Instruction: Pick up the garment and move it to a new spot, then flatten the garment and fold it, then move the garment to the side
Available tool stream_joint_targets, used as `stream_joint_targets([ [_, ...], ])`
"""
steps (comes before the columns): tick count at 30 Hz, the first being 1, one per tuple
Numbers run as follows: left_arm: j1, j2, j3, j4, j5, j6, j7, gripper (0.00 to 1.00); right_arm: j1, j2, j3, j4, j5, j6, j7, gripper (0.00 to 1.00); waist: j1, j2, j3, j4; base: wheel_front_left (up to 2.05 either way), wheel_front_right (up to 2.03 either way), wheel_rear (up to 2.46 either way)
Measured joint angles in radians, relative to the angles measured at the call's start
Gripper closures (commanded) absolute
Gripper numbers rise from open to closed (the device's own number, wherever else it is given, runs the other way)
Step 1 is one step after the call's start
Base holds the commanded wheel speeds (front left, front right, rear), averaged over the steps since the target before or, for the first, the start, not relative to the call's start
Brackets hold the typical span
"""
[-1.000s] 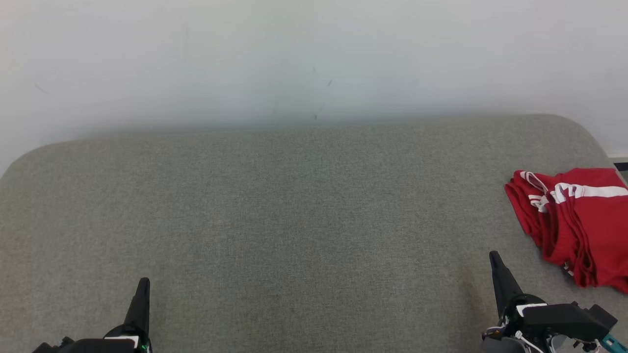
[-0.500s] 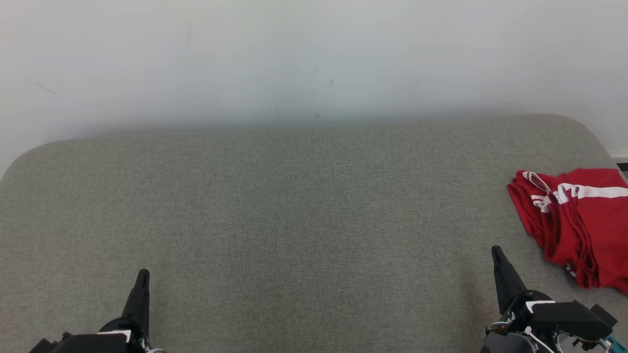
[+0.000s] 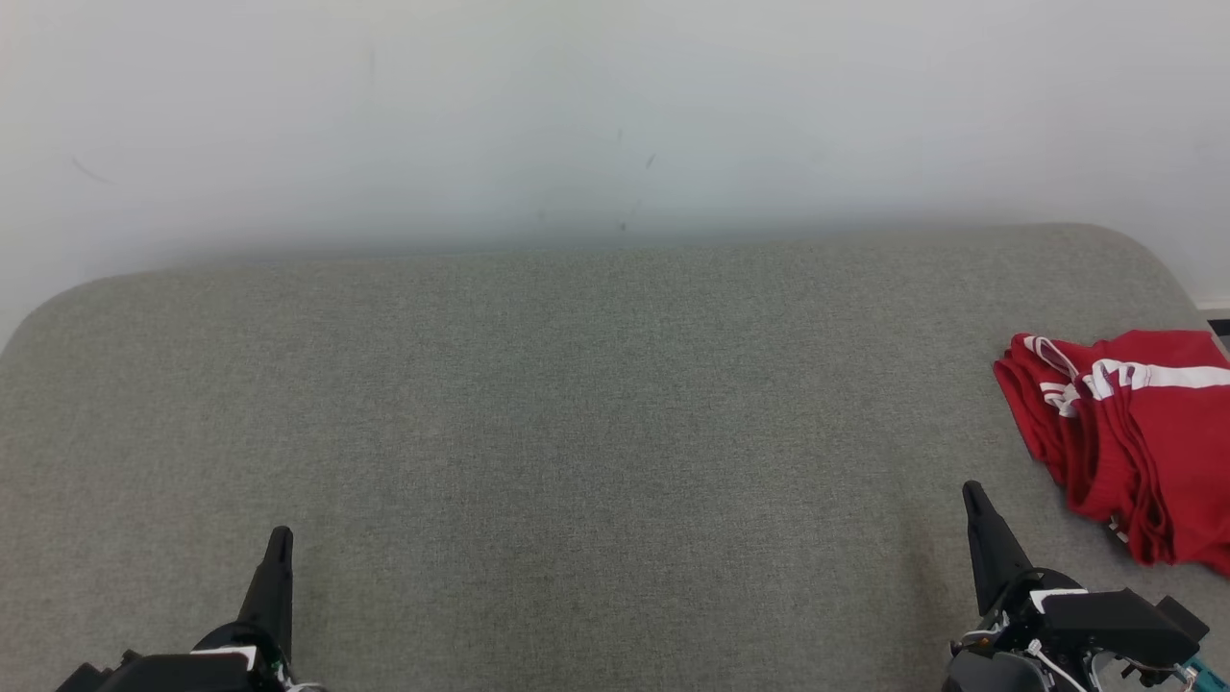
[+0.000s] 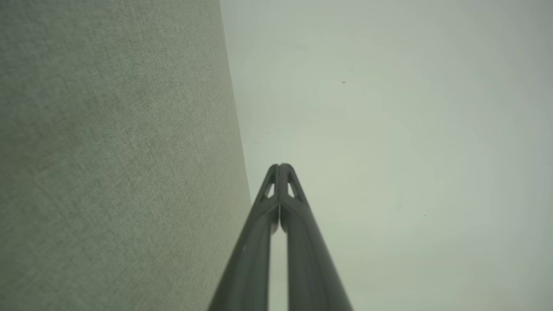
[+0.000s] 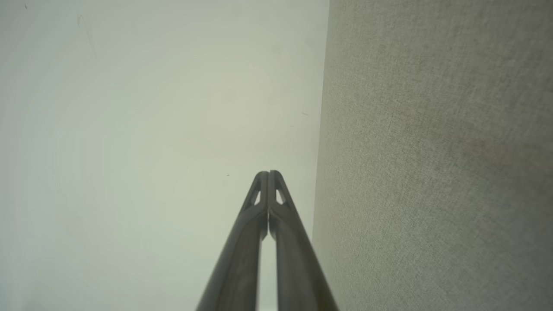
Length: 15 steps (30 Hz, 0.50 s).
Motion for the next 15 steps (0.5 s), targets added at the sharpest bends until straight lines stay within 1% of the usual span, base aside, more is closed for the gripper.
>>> stream_joint_targets([
  [15,0.000,0.000,0.000,0.000,0.000,0.000,0.000,1.00,0.000,0.000,0.000,0.000,0.000,0.000,0.000,1.00,0.0000,0.0000,0.000,0.000,0.00,0.00,0.00],
])
